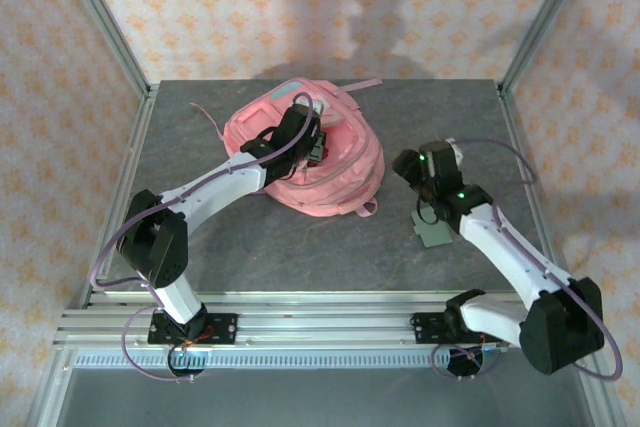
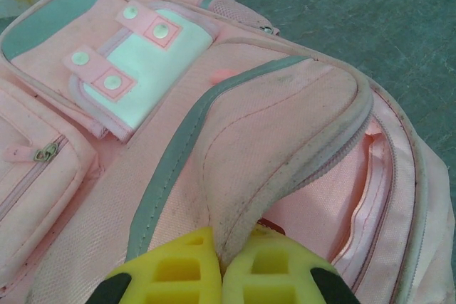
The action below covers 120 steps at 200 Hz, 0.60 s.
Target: Pack books, pencil case, and school supplies into a backpack
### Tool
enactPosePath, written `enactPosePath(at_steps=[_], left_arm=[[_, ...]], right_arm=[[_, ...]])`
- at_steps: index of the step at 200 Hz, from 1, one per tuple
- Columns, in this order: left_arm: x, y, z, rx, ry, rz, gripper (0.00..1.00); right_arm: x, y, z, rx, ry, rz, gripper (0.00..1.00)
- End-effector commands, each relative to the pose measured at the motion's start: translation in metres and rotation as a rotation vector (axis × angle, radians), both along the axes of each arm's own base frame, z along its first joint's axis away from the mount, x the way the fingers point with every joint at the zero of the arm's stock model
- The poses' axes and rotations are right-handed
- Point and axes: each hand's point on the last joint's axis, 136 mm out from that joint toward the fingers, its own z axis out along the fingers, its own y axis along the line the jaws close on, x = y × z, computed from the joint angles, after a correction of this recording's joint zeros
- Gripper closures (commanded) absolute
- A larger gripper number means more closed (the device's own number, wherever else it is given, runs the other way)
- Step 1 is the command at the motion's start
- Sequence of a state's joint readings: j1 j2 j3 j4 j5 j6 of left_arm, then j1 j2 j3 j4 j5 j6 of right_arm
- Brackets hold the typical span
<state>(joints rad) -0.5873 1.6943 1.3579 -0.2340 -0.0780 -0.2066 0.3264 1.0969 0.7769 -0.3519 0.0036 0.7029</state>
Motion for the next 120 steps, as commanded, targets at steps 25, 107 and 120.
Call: enactPosePath(at_steps=[25, 107, 120], left_arm=[[0.008, 0.004, 0.030, -0.088, -0.085, 0.034, 1.00], [0.005, 0.003, 0.022, -0.098, -0.067, 0.030, 1.00], [0.006, 0.002, 0.021, -0.104, -0.063, 0.028, 1.00]], right_arm=[[-0.065, -0.076, -0.076, -0.069, 0.231, -0.234, 0.16], [-0.051, -0.021, -0.108, 0.186, 0.222, -0.005, 0.32], [-0.044, -0.006, -0.098, 0.217, 0.187, 0.049, 0.37]])
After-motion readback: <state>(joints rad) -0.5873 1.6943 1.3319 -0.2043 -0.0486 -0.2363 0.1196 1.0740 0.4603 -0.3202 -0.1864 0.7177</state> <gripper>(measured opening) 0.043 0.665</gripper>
